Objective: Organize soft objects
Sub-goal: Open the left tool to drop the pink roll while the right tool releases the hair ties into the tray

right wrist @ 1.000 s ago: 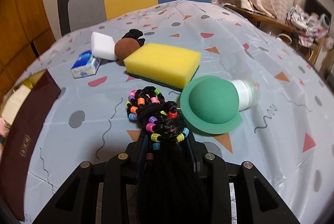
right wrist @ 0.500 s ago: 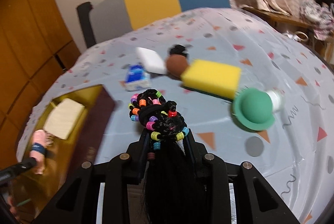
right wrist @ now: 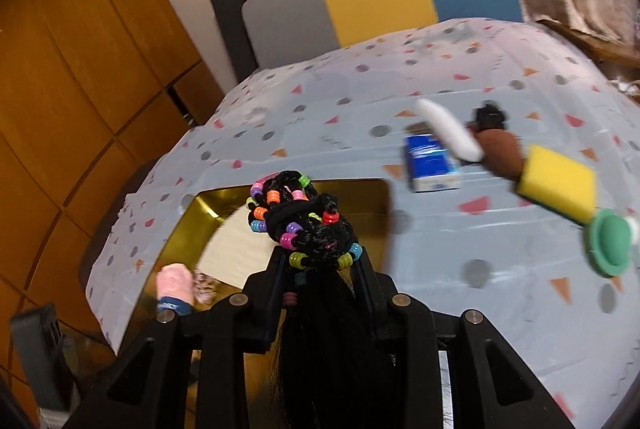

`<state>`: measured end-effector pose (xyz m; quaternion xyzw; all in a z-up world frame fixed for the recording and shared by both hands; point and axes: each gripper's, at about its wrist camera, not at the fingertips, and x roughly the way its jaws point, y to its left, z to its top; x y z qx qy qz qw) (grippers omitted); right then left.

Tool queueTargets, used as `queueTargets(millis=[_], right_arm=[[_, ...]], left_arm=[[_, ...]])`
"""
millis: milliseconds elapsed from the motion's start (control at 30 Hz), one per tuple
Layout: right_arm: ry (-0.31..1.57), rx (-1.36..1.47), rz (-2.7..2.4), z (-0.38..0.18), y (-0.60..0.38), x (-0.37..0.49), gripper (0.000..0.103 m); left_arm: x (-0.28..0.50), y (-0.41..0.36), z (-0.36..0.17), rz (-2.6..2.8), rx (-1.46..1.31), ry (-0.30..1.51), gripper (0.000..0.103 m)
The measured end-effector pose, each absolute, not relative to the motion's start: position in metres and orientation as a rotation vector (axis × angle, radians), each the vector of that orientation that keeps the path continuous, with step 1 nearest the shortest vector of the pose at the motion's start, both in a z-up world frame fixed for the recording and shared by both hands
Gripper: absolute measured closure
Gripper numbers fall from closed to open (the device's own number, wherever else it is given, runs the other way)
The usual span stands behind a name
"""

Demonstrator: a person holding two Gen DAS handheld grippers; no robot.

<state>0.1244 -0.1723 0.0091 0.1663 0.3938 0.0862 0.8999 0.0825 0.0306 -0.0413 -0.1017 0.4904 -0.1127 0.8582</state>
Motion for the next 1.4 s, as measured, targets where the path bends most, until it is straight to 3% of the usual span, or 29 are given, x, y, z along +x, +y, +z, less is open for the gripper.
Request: queueTargets(millis=[700,867,1400], right_arm=[[0.985,0.286,-0.002,-0.044,-0.140,0.190,0.068],[0.956,0.266,-0.007,-0.041,-0.144,0.187,0.050],[0.753,0.072,0.061,0.006,-0.140,0.127,0.040]], left_arm=[[0.085,0.040,-0.039,-0.222,-0.252,1.027,0.054],[0.084,0.039,-0.040,-0.222,-0.248,1.028,0.054],[0.082,0.031,-0.042,-0.205,-0.193,1.033,0.054]])
